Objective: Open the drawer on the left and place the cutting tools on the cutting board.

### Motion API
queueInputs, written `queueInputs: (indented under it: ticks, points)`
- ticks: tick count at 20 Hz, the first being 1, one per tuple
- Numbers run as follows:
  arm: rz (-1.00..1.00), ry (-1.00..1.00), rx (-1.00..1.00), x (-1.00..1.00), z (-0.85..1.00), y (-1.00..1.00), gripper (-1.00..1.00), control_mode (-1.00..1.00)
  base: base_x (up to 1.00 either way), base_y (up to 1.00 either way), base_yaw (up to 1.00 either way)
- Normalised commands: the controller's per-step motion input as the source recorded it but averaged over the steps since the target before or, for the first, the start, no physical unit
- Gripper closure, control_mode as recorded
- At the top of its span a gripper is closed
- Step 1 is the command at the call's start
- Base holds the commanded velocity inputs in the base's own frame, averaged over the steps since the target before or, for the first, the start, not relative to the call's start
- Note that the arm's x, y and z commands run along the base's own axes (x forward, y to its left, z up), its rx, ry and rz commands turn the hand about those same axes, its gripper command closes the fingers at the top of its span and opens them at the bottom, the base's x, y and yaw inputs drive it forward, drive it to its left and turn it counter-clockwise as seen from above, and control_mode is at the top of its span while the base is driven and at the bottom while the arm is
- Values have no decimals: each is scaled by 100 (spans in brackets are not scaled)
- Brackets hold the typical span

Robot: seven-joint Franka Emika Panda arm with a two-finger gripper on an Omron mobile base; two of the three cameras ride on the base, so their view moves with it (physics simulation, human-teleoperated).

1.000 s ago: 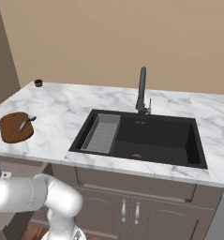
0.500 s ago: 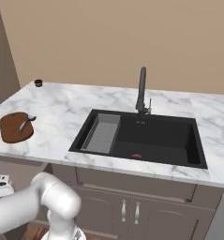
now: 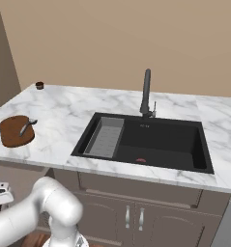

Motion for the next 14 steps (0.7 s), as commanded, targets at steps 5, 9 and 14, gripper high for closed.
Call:
queueInputs:
  ticks: [5, 9, 14]
  points:
    - [1, 0, 0, 5, -16, 0, -100, -100, 0, 0, 0]
    - [1, 0, 0, 0, -16, 0, -100, -100, 0, 0, 0]
    - [1, 0, 0, 0, -15, 3, 100, -100, 0, 0, 0]
